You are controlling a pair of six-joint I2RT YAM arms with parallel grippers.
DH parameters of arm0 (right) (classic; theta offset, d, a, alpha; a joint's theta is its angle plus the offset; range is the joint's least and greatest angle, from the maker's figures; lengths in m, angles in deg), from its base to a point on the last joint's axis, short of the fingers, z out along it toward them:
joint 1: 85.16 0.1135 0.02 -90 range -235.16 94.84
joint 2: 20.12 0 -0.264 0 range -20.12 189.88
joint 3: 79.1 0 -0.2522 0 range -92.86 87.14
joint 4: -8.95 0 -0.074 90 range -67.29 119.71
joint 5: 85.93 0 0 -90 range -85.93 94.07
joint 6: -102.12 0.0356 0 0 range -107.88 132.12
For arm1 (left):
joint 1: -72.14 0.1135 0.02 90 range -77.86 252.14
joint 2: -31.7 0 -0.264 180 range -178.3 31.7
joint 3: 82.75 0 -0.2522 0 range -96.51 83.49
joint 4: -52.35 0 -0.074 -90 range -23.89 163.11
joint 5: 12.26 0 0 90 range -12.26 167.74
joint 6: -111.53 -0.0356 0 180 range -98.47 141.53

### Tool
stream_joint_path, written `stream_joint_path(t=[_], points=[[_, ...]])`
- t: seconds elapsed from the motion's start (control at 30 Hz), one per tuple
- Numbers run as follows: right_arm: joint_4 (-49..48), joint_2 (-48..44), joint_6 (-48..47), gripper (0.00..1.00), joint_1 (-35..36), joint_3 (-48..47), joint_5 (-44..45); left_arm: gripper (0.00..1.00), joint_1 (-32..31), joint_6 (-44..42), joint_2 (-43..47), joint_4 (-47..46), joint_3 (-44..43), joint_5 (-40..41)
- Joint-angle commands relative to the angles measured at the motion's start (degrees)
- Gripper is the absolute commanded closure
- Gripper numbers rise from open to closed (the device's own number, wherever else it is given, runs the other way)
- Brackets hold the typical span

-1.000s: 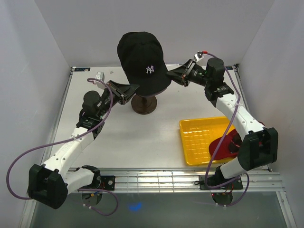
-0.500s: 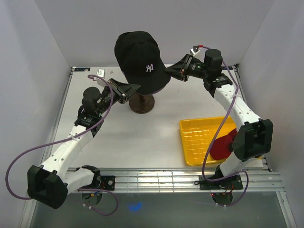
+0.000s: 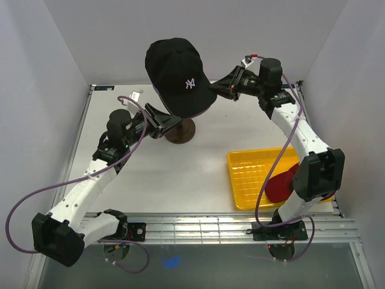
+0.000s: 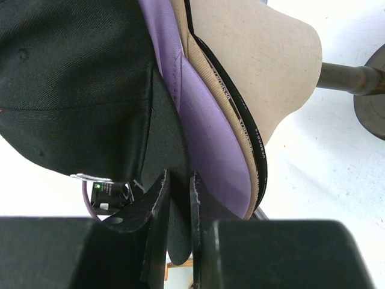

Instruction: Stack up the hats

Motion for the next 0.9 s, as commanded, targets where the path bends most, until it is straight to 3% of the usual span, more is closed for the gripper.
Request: stream_joint_path(t=[0.0, 0.33, 0.53, 0.6, 0.7, 0.87], points=[[9.36, 4.62, -5.90, 0.92, -0.41, -0.14, 5.19, 0.53, -0.61, -6.24, 2.74, 12.19, -6.48, 1.70], [12.69, 9.36, -8.00, 0.90, -0.49, -5.76, 4.31, 0.48, -0.35, -14.59, 4.59, 26.71, -20.11, 15.14], [15.07, 12.09, -9.94, 0.90, -0.76, -9.28, 3.52, 0.46, 3.76, -23.29, -4.62, 37.43, -42.51, 29.30], [16.74, 13.49, -10.81, 0.90, -0.84, -11.39, 2.99, 0.45, 6.58, -24.35, -9.79, 37.97, -49.35, 28.00], [17.97, 15.16, -11.96, 0.90, -1.28, -13.58, 1.85, 0.45, 14.75, -24.26, -17.17, 37.19, -55.79, 18.35], [19.55, 17.45, -13.62, 0.90, -1.63, -16.49, 0.27, 0.46, 26.00, -21.63, -25.55, 29.12, -57.92, 3.15]])
